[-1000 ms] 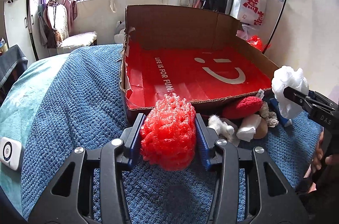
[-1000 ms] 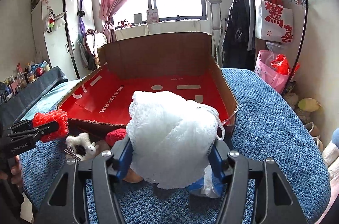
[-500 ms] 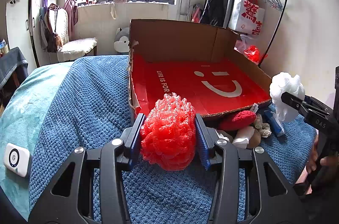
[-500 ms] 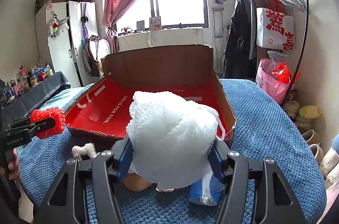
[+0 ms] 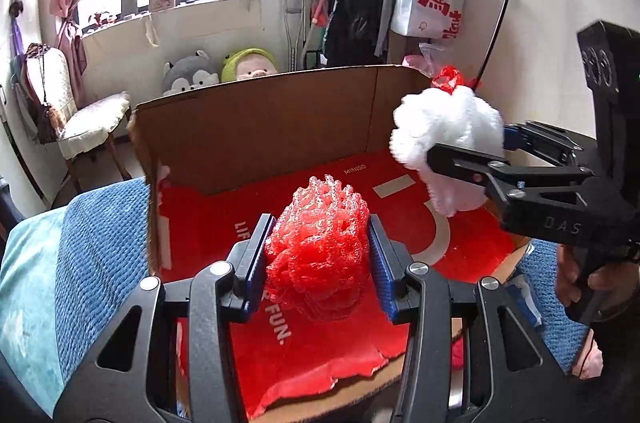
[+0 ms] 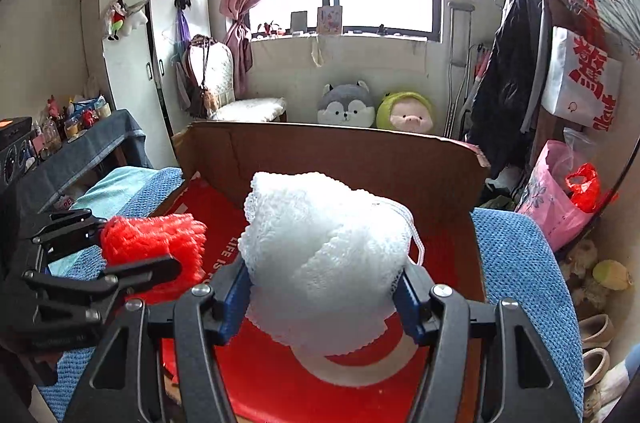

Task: Organize soft objects
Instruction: 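Carry red sponge with left tool while right tool carries white puff into box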

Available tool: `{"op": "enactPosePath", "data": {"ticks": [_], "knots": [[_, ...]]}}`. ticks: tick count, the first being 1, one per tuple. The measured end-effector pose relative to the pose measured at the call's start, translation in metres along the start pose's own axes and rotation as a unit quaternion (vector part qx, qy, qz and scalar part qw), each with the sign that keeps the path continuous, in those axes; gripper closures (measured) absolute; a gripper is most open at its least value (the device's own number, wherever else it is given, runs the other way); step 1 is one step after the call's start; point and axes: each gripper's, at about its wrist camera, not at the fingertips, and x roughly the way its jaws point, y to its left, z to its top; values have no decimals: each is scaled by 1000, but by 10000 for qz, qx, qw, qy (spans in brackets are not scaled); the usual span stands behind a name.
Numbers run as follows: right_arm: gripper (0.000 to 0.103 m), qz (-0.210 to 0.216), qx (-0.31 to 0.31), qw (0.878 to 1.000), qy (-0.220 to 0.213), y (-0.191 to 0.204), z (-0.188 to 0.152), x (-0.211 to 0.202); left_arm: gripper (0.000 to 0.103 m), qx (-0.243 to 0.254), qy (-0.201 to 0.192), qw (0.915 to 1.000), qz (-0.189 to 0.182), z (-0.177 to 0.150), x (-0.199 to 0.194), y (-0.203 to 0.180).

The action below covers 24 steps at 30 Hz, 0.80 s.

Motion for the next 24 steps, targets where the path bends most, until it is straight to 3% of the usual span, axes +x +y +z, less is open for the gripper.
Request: {"op": "enactPosePath", "data": {"ticks": [6, 12, 18, 24], "knots": [[39, -2, 178, 9974, 692, -18, 22, 68, 60, 58, 577, 9983, -63, 27, 64, 3], [39, -11, 453, 9920, 1180, -35, 22, 112, 60, -72, 1034, 9946, -46, 36, 116, 14], [39, 6, 544, 9873, 1492, -41, 22, 134, 60, 170, 1144, 9932, 128, 39, 138, 8], [37, -8, 483, 9843, 1695, -38, 14, 144, 58, 85, 1208, 9926, 92, 32, 143, 12]]}}
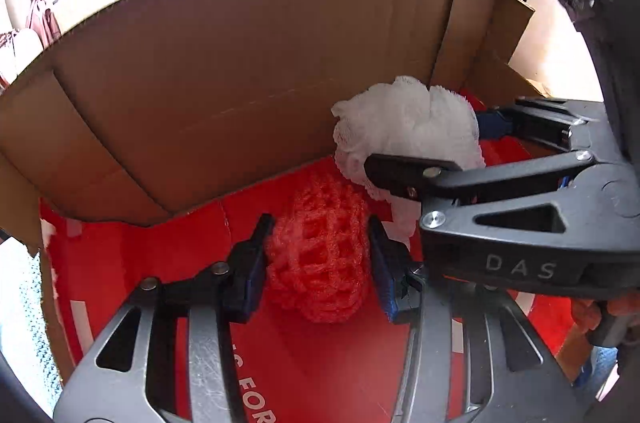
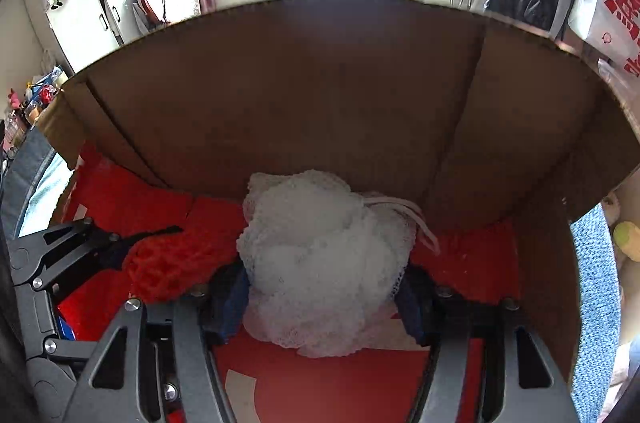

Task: Organize soft objects
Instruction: 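Carry red sponge with left tool while right tool carries white puff into box, then open both tools to release the sponge and puff in the box, withdraw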

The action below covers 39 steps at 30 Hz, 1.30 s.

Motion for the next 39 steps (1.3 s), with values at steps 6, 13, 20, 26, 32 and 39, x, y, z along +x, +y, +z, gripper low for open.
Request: {"op": "enactPosePath", "data": {"ticks": [6, 13, 20, 26, 32, 39], "knots": [[34, 148, 150, 9997, 94, -7, -2, 1, 57, -105, -10, 9999, -74, 0, 2, 5], [31, 284, 307, 9989, 199, -20, -1, -1, 54, 23, 13, 10000, -22, -1, 2, 1], [27, 348, 363, 9985, 232, -27, -3, -4, 47, -1, 67, 10000, 8, 2, 9, -1], [25, 399, 420, 9980, 247, -37, 4, -2, 41, -51, 19, 10000, 4, 3, 12, -4], [22, 400, 454, 9978, 259, -30, 9, 1, 35, -58, -7, 10000, 24, 8, 9, -7], [16, 419, 501, 9976, 240, -31, 22, -2, 25, -76, -65, 9999, 48, -1, 4, -2]]}}
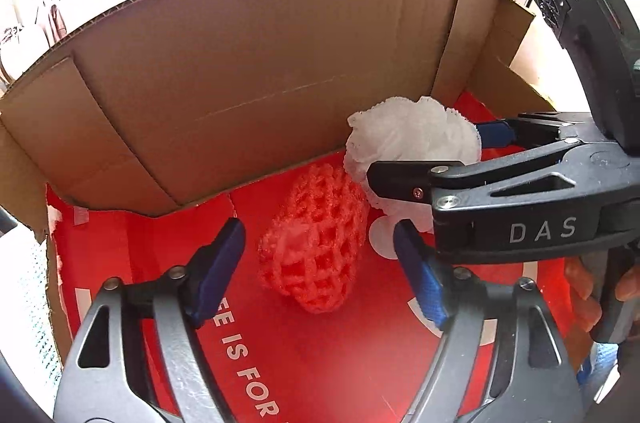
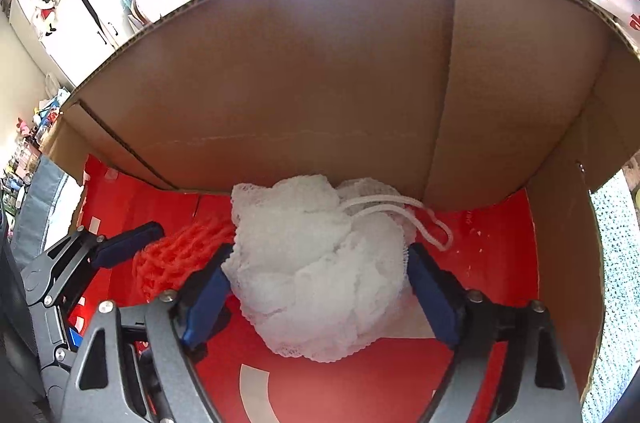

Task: Organize soft objects
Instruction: 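Open both tools to release the sponge and puff in the box, withdraw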

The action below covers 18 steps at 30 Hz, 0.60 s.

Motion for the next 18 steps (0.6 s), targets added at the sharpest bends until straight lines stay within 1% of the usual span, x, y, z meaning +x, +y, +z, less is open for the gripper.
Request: {"op": "enactPosePath", "data": {"ticks": [6, 8, 13, 17, 18], "knots": [[14, 19, 16, 10000, -61, -1, 2, -6, 24, -18, -5, 10000, 67, -6, -5, 4], [13, 22, 15, 10000, -95, 0, 0, -9, 24, -64, -22, 10000, 60, -3, -12, 4], [8, 31, 25, 9997, -251, 8, -6, -22, 21, -212, -139, 9997, 51, -11, -32, 11], [8, -10, -41, 9991, -424, 17, -15, -40, 20, -326, -292, 9990, 45, -20, -53, 15], [8, 7, -46, 9988, -486, 20, -17, -47, 20, -351, -342, 9988, 37, -27, -61, 16]]}}
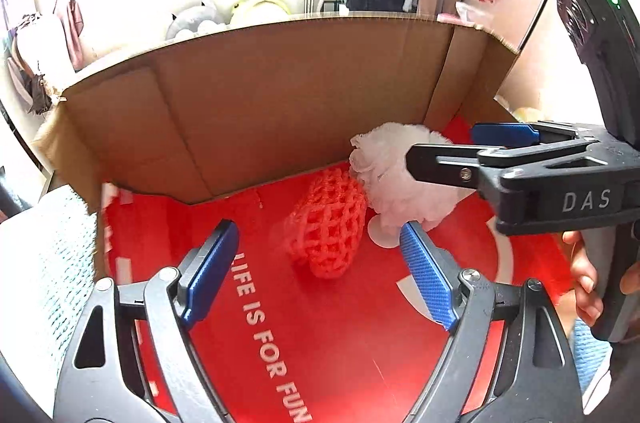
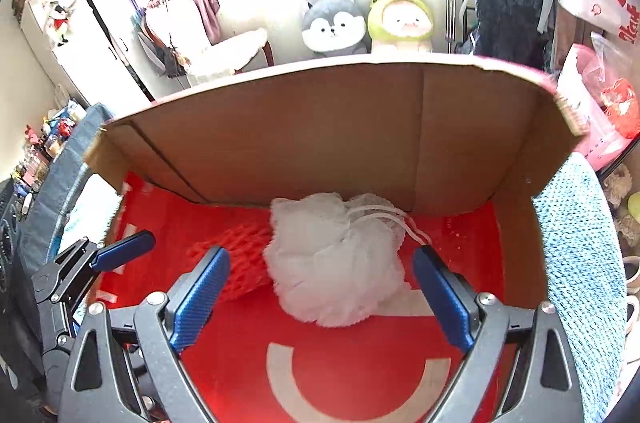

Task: Organize soft objects
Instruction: 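Open both tools to release the sponge and puff in the box, withdraw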

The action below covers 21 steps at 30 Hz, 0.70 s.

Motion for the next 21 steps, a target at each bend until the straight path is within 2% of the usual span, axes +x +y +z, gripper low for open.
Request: {"op": "enactPosePath", "data": {"ticks": [3, 8, 11, 16, 21], "knots": [[4, 21, -101, 9996, -255, 10, -9, -23, 12, -41, -191, 9998, -16, -7, -25, 2], [0, -17, -346, 9956, -866, 34, -32, -74, 9, -69, -679, 9976, -74, -25, -74, -2], [0, -146, -546, 9902, -1280, 47, -49, -110, 4, -93, -1052, 9944, -13, -35, -103, -7], [0, -392, -805, 9774, -1917, 62, -87, -162, 0, -126, -1781, 9839, 54, -52, -154, -24], [0, -478, -778, 9648, -2465, 69, -134, -199, 0, -133, -2312, 9727, 169, -78, -192, -44]]}}
